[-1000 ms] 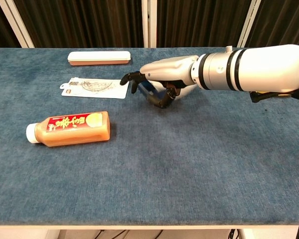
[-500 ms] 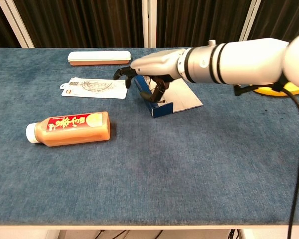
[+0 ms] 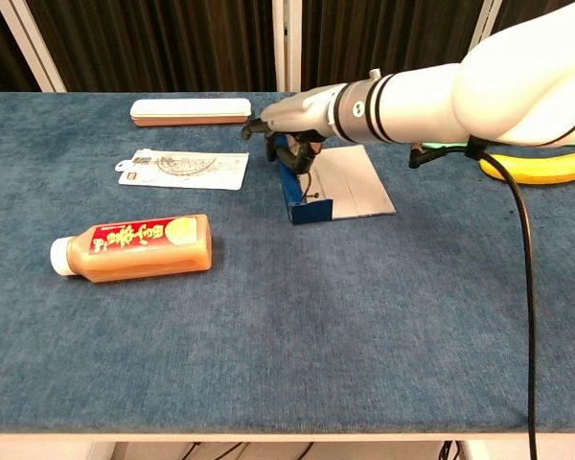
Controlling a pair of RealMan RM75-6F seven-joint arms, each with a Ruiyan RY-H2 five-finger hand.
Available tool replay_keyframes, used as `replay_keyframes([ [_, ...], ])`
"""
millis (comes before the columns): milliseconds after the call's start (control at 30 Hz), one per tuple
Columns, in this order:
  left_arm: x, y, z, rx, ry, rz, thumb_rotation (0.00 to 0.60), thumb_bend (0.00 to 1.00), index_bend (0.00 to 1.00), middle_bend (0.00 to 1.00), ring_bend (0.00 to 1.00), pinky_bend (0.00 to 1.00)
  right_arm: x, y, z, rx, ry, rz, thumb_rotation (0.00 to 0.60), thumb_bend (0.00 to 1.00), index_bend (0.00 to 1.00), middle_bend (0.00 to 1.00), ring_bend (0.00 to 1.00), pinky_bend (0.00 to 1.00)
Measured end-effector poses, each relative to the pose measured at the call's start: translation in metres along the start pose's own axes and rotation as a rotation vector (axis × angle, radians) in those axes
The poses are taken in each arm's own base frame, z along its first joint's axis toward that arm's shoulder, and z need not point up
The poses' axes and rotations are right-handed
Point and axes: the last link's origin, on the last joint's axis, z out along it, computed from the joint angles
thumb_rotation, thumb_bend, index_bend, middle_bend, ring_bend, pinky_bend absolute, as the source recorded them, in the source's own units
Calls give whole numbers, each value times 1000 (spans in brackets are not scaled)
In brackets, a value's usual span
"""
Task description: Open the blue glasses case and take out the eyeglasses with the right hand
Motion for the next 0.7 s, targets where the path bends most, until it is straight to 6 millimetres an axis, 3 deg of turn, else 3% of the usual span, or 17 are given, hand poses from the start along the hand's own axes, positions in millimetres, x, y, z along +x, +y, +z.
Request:
replay_keyframes([
  [200,0,0,0,0,0,1,600,373,665,655,426,407,-2,32,-17,-78,-32,6,600,763,0,261,0,0],
  [467,0,1,0,0,0,6,600,373,665,655,426,407,-13,70,-65,-141,-73,41,600,740,0,287,0,0],
  [600,0,1,0,0,1,11,600,373,666,655,426,407,-25,87,-94,-164,-90,51,600,646,0,289,0,0],
  [700,-1,1,0,0,2,15,600,373,665,654,426,407,-29,92,-106,-163,-77,60,600,511,0,273,0,0],
])
